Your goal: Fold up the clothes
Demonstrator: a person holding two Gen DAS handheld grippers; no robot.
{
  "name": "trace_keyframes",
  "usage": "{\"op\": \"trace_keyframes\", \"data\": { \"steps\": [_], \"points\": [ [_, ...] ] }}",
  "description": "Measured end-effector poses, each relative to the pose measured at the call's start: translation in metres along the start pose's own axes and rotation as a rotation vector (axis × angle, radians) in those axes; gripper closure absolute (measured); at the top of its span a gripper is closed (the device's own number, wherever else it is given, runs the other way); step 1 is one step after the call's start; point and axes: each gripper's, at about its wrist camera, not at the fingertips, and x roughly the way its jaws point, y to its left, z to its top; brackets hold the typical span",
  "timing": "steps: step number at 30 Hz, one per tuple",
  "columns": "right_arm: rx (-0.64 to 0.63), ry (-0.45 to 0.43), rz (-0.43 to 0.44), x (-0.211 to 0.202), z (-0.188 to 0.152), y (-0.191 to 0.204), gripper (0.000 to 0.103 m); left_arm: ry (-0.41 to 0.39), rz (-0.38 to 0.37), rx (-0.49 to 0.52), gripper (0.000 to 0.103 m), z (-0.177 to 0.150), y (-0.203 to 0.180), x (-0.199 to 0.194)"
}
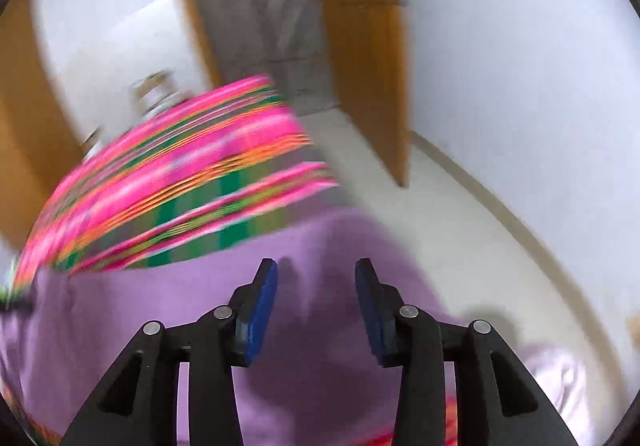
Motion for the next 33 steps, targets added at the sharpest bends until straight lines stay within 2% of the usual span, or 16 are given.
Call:
{"op": "trace_keyframes", "data": {
  "steps": [3,8,10,11,17,26,33],
  "points": [
    [0.148,0.016,-0.011,0.003,0.000,-0.038,0.059,0.012,-0.006,-0.011,0.083,-0.003,0.001,0.005],
    [0.183,0.037,0.042,0.012,-0.002,-0.048,0.059,0.011,-0.011,-0.041,0.083,-0.005,0.007,0.007],
    [0.170,0.038,0.048,0.013,-0.002,-0.045,0.066,0.012,-0.006,-0.045,0.083,-0.006,0.007,0.008],
    [0.156,0.035,0.053,0.011,-0.003,-0.042,0.078,0.013,-0.004,-0.047,0.083,-0.006,0.007,0.008],
    [0.094,0.015,0.020,0.007,-0.001,-0.027,0.094,0.011,0.000,-0.058,0.083,-0.004,0.008,0.012],
    [0.107,-0.105,-0.051,-0.025,-0.001,-0.027,0.099,0.001,-0.005,-0.073,0.083,-0.003,0.010,0.014],
    [0.106,-0.045,-0.069,-0.012,-0.003,-0.033,0.098,-0.002,-0.012,-0.078,0.083,-0.001,0.010,0.015]
  ]
}}
